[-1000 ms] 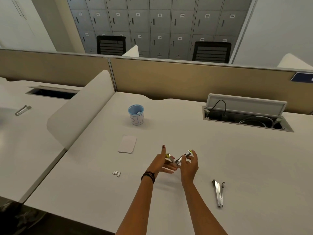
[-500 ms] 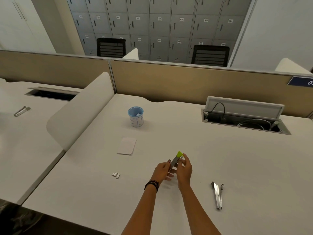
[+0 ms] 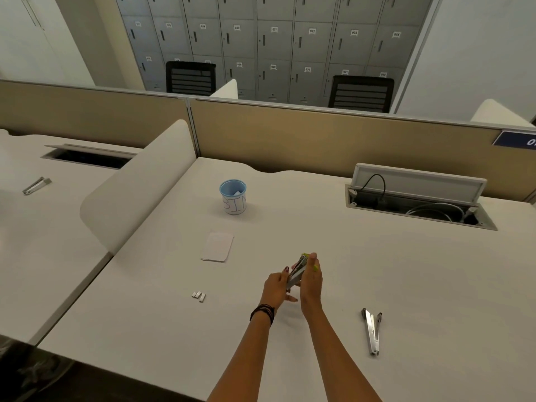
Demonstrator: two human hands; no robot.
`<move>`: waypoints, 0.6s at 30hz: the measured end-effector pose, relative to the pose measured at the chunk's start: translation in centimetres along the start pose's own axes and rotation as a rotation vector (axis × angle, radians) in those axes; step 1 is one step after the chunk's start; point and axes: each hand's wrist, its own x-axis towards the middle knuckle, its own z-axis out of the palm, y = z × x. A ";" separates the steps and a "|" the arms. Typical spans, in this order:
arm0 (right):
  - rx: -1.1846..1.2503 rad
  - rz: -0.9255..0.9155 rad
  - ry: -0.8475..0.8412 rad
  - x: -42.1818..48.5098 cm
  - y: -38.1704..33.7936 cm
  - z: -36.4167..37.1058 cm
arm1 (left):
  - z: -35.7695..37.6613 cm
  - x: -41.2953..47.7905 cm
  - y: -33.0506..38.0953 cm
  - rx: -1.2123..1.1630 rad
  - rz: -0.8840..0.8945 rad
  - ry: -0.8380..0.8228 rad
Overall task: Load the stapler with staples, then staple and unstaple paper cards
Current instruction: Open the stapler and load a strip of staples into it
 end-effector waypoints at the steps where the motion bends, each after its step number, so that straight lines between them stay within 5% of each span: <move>1: 0.007 -0.002 0.020 0.0 0.0 0.0 | 0.1 -0.1 0.1 0.001 0.004 -0.004; 18: 0.055 -0.009 0.155 0.1 -0.7 -0.1 | -0.8 -0.4 -0.2 -0.080 0.015 0.028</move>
